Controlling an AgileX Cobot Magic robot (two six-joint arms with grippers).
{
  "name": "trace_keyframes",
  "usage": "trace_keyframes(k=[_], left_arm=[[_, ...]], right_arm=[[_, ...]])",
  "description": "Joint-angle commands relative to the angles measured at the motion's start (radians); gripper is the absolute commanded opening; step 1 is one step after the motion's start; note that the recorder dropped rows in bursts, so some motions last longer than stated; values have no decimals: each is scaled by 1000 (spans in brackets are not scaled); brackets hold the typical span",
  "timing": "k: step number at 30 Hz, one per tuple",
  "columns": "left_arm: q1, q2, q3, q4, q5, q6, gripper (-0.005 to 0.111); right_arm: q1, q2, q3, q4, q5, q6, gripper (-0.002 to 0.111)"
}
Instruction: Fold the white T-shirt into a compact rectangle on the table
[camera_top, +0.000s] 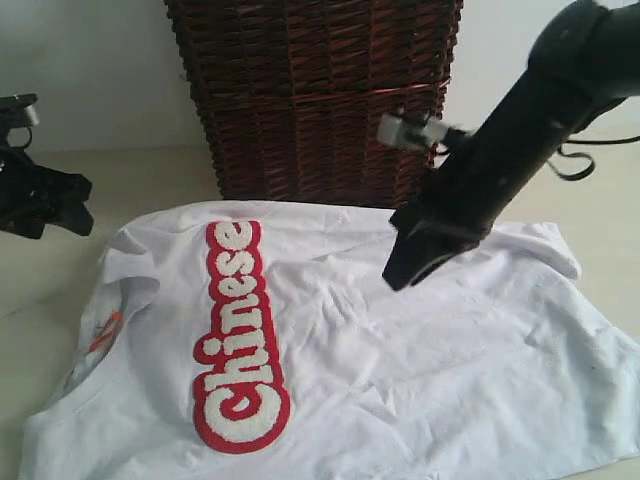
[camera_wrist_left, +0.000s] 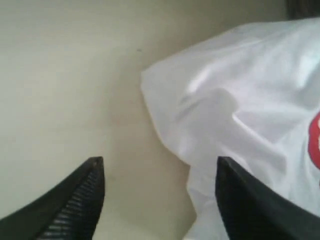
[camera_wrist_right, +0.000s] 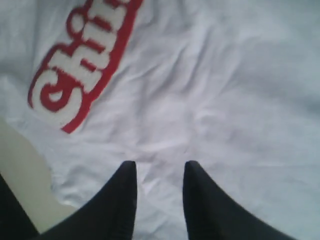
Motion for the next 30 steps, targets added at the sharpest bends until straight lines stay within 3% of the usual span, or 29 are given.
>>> trace_keyframes(k=[1, 8, 12, 15, 22, 27, 30], left_arm=[[19, -31, -5, 0, 40, -41, 58], [-16, -35, -5, -150, 298, 108, 55], [-89, -73, 48, -128, 436, 149, 55], [-163, -131, 129, -66, 464, 175, 55], [-382, -294, 328, 4, 438, 321, 55], [-549, -336, 457, 16, 231, 419, 56], [-635, -326, 507, 18, 69, 444, 68]], right_arm=[[123, -5, 73, -119, -100, 17, 16], [220, 17, 131, -323, -243, 217, 1], [222, 75, 135, -436, -307, 325, 0], [220, 122, 135, -574, -318, 457, 0], [220, 138, 135, -673, -403, 604, 0], [222, 77, 135, -594, -470, 547, 0], [222, 36, 135, -490, -472, 464, 5]])
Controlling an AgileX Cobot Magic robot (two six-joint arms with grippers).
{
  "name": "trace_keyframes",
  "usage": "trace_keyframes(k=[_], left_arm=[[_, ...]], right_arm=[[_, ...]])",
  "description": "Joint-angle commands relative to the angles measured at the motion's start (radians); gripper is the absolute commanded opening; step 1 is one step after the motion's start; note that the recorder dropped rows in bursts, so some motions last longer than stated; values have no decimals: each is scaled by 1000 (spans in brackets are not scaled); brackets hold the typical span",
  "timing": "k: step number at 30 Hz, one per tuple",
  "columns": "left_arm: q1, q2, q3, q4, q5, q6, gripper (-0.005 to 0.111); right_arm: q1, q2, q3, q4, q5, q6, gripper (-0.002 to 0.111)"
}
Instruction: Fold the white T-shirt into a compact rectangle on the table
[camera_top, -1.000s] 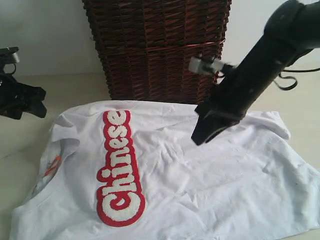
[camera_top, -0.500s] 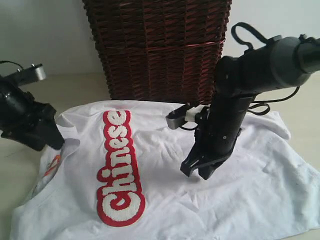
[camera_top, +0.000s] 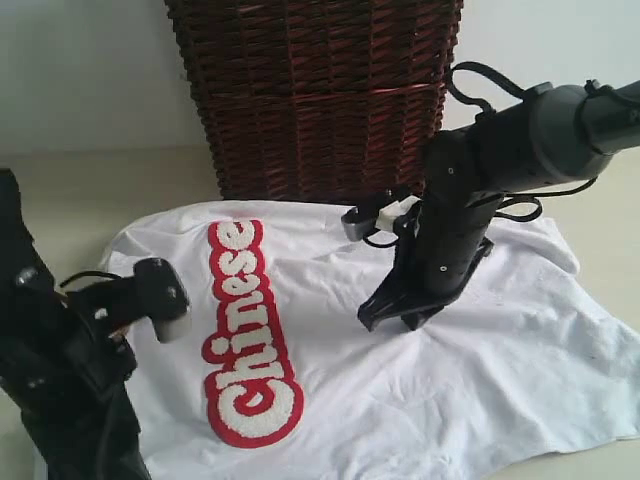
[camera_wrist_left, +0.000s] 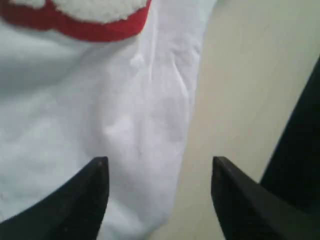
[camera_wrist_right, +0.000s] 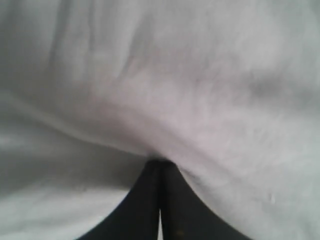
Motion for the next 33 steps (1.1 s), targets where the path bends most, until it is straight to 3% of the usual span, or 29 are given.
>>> trace_keyframes(k=[1, 4, 8, 11, 15, 17, 20, 22, 25, 29, 33], left_arm=[[-115, 10, 71, 9, -247, 48, 74], [-171, 43, 87, 16, -326, 48, 78], [-199, 107, 87, 19, -301, 46, 76], [-199, 147, 87, 19, -259, 44, 57], [-199, 163, 83, 44, -191, 46, 3], [-199, 158, 27, 73, -17, 52, 0], [-189, 113, -62, 66, 104, 81, 0], [-155, 70, -127, 65, 171, 139, 0], [-36, 17, -212, 55, 175, 269, 0], [111, 20, -239, 11, 1, 320, 0], [205, 66, -221, 9, -175, 307, 3]], right_arm=[[-3, -71, 2, 133, -21, -125, 7], [-3, -115, 2, 181, 2, -166, 13], [-3, -178, 3, 179, 25, -166, 15], [-3, -200, 3, 179, 50, -166, 15], [-3, -203, 5, 174, 61, -166, 15], [-3, -203, 5, 171, 69, -166, 15], [-3, -203, 5, 171, 77, -166, 15], [-3, -203, 5, 171, 85, -171, 15], [-3, -203, 5, 171, 92, -174, 15], [-3, -203, 5, 171, 95, -173, 15], [-3, -201, 5, 171, 104, -173, 15]])
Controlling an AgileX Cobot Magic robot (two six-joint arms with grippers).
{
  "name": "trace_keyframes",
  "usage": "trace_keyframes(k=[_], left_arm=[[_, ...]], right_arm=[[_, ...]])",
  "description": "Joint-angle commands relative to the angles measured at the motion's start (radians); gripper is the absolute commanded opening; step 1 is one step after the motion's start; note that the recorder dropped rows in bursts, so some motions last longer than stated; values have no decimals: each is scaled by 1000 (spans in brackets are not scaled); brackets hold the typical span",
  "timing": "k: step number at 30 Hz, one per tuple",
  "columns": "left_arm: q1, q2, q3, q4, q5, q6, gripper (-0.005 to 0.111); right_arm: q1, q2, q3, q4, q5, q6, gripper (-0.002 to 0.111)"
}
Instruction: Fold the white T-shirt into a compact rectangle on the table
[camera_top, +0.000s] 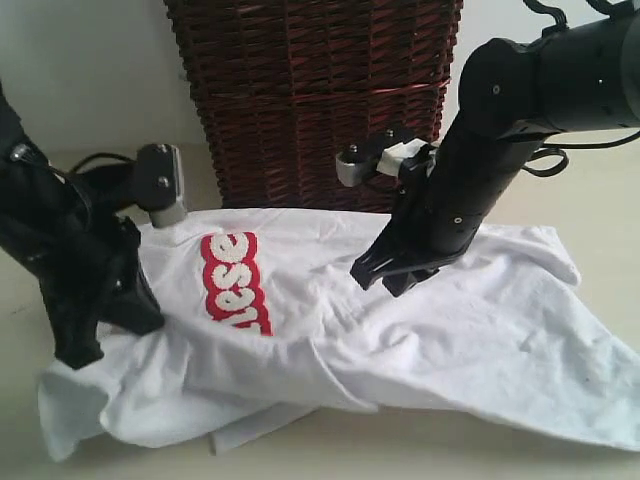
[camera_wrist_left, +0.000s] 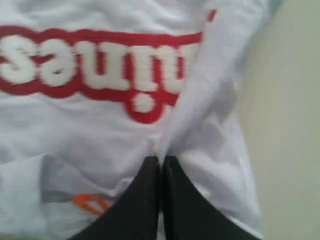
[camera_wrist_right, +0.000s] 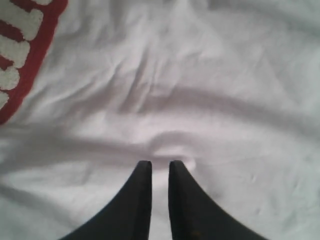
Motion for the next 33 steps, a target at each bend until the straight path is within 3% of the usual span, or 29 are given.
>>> trace_keyframes(k=[1, 4, 7, 9, 15, 20, 23, 26, 27, 29, 31, 33], left_arm=[[100, 57, 16, -13, -224, 0, 8], [141, 108, 36, -23, -403, -117, 33], [143, 146, 39, -23, -434, -130, 54], [141, 153, 39, -38, -434, -130, 61], [89, 94, 25, -147, -353, -117, 62], [-36, 39, 49, -156, -107, -112, 62], [-142, 37, 105, -156, -87, -115, 62], [-314, 37, 182, -152, -167, -115, 62], [-379, 37, 210, -143, -282, -115, 62], [-432, 41, 267, -135, -518, -123, 62], [-428, 68, 296, -139, -614, -134, 62], [-421, 100, 296, -139, -609, -159, 58]], right_arm=[[-3, -7, 5, -5, 8, -10, 15], [-3, -7, 5, -5, 13, -10, 15], [-3, -7, 5, -5, 11, -10, 15], [-3, -7, 5, -5, 11, -10, 15], [-3, -7, 5, -26, -11, -10, 15], [-17, -20, 5, -130, -94, 99, 15], [-34, -42, 5, -186, -92, 156, 15], [-45, -67, 33, -184, -104, 163, 15], [-45, -71, 49, -181, -120, 164, 15], [-45, -71, 79, -181, -146, 164, 15], [-45, -71, 92, -181, -146, 164, 15], [-45, -71, 92, -181, -144, 164, 15]])
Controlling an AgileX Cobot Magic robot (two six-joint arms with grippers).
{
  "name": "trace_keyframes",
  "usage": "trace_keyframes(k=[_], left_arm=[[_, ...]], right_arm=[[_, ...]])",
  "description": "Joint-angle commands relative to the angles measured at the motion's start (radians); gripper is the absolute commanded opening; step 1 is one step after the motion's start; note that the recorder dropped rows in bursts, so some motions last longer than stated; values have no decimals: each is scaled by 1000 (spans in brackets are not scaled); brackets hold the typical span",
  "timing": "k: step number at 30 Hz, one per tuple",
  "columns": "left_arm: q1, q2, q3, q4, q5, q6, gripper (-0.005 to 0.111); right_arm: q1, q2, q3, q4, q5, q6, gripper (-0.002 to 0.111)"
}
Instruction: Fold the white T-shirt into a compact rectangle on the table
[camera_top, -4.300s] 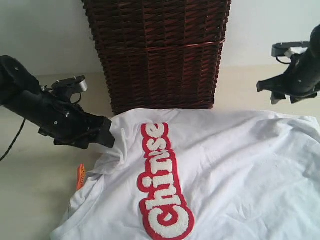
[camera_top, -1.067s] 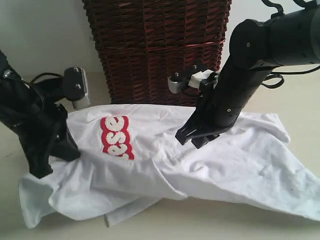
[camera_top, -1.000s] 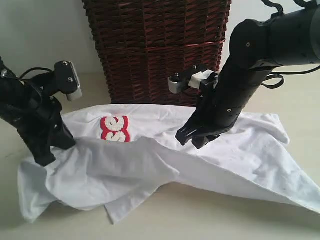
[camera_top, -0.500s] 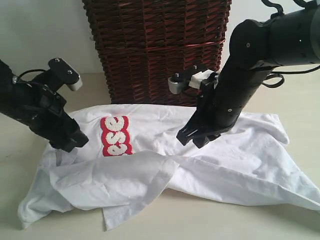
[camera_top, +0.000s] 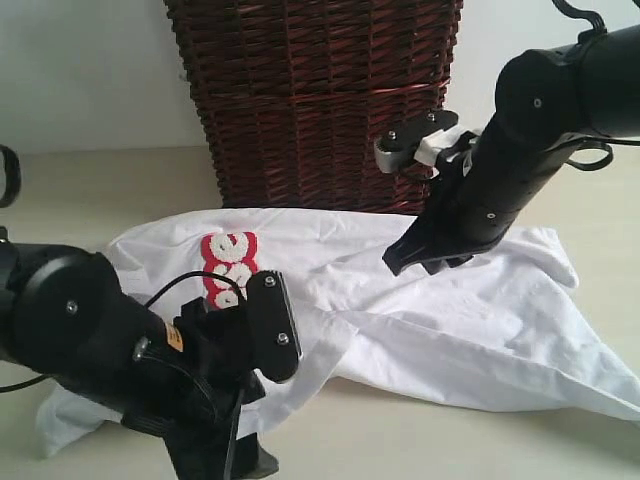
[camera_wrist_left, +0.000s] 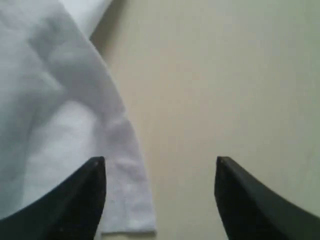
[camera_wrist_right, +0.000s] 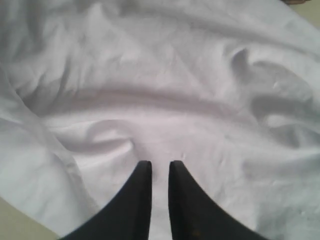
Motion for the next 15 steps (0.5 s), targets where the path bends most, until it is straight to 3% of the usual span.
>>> trace_keyframes(k=[1, 3, 8, 13, 15], left_arm=[[6, 59, 16, 3, -76, -53, 51], [30, 101, 16, 27, -81, -55, 42], [83, 152, 16, 52, -76, -109, 38], [83, 152, -19, 79, 56, -109, 3], [83, 152, -29, 84, 109, -109, 0]], right_arm=[[-5, -9, 6, -6, -19, 0, 15], [-5, -9, 6, -6, -19, 0, 15], [-5, -9, 6, -6, -19, 0, 15], [-5, -9, 6, -3, -19, 0, 15], [-5, -9, 6, -3, -19, 0, 15]])
